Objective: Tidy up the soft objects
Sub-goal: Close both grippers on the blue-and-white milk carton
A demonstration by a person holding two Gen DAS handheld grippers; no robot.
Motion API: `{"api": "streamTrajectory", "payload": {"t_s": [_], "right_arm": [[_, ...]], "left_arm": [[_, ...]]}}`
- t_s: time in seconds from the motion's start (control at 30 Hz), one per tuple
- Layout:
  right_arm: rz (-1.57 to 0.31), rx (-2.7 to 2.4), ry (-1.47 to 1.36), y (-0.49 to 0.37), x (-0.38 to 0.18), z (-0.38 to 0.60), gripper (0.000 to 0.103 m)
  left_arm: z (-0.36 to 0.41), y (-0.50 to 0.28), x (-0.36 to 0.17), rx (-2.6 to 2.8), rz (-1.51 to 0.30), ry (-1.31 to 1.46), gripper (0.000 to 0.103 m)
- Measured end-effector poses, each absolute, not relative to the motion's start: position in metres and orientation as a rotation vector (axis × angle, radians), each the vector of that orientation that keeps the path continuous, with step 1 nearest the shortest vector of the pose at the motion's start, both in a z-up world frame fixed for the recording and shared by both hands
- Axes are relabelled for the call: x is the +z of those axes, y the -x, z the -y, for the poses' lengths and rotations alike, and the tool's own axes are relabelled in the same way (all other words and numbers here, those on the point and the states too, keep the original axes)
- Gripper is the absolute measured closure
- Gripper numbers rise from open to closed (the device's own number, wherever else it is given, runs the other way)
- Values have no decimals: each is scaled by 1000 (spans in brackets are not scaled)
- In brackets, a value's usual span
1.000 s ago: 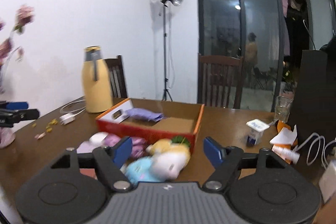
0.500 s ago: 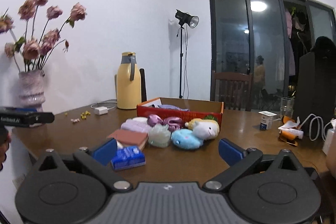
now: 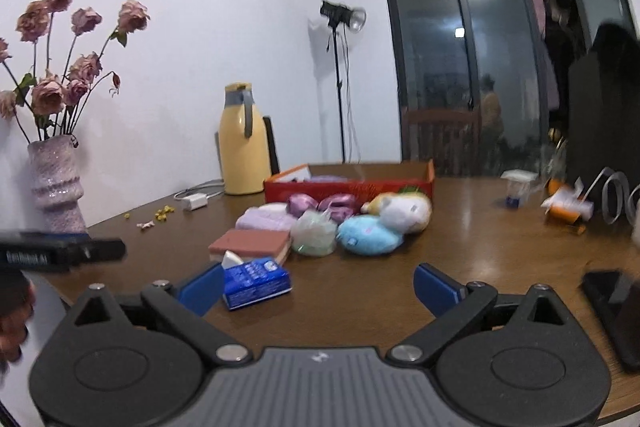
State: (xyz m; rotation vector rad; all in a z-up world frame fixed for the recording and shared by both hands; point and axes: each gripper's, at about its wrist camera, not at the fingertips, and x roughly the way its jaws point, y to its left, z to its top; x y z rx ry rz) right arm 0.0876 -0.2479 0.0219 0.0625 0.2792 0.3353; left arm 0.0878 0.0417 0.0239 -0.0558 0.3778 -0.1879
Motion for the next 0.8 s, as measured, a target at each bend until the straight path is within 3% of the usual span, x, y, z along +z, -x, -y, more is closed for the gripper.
{"api": "streamTrajectory", "payload": {"t_s": [0.07, 0.13, 0.27, 0.37, 0.43, 0.5, 0.57, 0.63, 0.8], "right_arm": [[-309, 358, -67, -106, 14, 239, 4], [-327, 386, -68, -125, 7, 230, 6], [-401, 444, -67, -176, 5, 209, 24], [-460, 507, -101, -217, 7, 194, 32], [-522, 546, -128, -242, 4, 186, 46], [-578, 564, -158, -260, -2, 182, 67], [-594, 569, -177, -261, -8, 181, 74], [-600, 564, -175, -247, -8, 188, 76], [-619, 531, -248, -198, -8, 213, 78]], "left_arm": [[-38, -101, 15, -198, -418, 62, 2], [-36, -115, 8, -221, -463, 89, 11], [-33, -149, -1, -294, -576, 207, 40], [-31, -170, -6, -326, -620, 267, 53], [-33, -185, -9, -335, -645, 310, 59], [-35, -196, -11, -348, -665, 347, 68], [-36, -201, -10, -349, -670, 366, 69], [-36, -201, -10, -356, -668, 363, 77], [-27, -193, -10, -399, -678, 365, 75]]}}
